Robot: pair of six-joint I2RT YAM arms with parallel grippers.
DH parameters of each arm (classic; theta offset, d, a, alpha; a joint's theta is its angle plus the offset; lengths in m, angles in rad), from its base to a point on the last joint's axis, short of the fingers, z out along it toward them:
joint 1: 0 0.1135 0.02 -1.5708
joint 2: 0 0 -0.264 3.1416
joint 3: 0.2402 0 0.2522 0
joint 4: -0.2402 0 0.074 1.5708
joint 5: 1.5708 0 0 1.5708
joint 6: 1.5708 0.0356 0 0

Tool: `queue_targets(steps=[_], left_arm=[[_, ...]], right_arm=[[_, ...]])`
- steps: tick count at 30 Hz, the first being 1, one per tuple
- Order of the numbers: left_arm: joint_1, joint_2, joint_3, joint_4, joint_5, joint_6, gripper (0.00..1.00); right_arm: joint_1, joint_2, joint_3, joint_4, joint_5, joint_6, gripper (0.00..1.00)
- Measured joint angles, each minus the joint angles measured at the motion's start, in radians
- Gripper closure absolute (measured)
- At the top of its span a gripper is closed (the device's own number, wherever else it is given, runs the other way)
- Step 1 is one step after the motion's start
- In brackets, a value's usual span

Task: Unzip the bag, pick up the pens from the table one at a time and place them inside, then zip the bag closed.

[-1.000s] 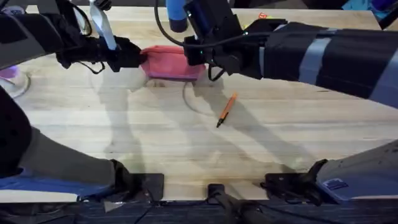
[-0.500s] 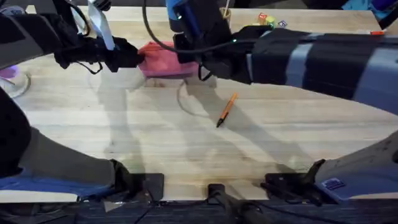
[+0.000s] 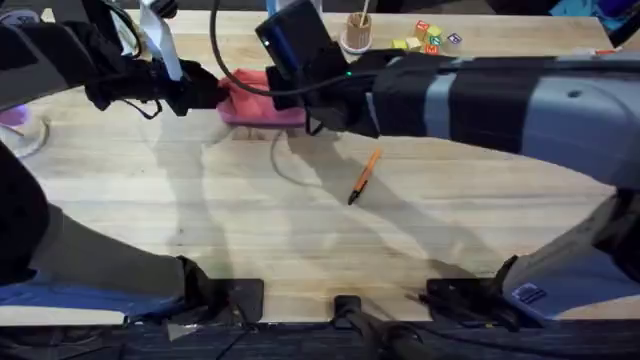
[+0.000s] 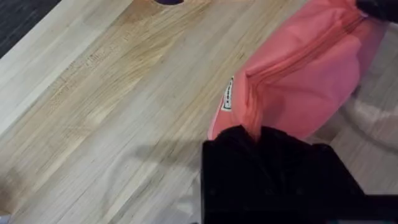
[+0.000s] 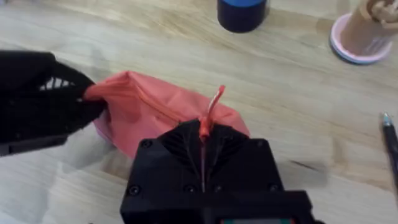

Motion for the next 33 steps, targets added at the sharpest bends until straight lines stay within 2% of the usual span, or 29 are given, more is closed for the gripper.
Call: queue_targets(steps=[7,25,33], left_arm=[[0.010,0.000,0.000,0.000,-0.005,0.000,0.959],[0.012,0.000,0.000,0.004,-0.011,0.000,0.959],[0.014,0.000,0.000,0.009,-0.031,0.000,0.959]], right_arm=[[0.001,0.050,0.067,0.000,-0.016,0.000,0.970],[0.010,0.050,0.069,0.001,-0.030,0.000,0.970],[0.017,0.050,0.070,0.018,-0.096,-0.004,0.970]])
